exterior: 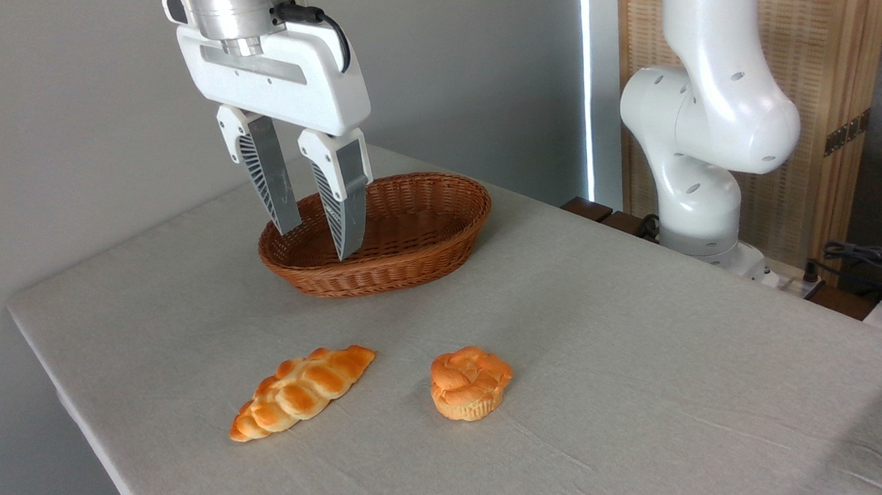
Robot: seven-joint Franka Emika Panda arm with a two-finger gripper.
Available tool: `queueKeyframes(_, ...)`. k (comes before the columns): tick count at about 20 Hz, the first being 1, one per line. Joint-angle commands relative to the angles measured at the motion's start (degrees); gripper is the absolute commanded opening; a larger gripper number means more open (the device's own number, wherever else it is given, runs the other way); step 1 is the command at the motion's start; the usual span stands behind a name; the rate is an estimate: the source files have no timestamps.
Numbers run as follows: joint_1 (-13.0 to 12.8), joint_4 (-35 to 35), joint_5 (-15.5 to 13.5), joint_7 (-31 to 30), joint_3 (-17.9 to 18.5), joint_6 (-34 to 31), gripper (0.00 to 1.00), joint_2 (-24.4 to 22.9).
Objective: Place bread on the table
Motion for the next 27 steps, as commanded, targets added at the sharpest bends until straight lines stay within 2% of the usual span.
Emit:
queueKeyframes(1,2.8,1.9,0.0,0.5,-2.7,-1.9,1.00,0.7)
queueKeyframes(13,2.8,1.9,0.1,0.6,-2.4,-2.6,1.00,0.5)
queueKeyframes(16,2.8,1.9,1.4,3.9,-2.5,-3.9,1.00,0.4)
queueKeyframes(27,2.8,1.9,1.3,4.3,-2.1,-3.7,1.00,0.4)
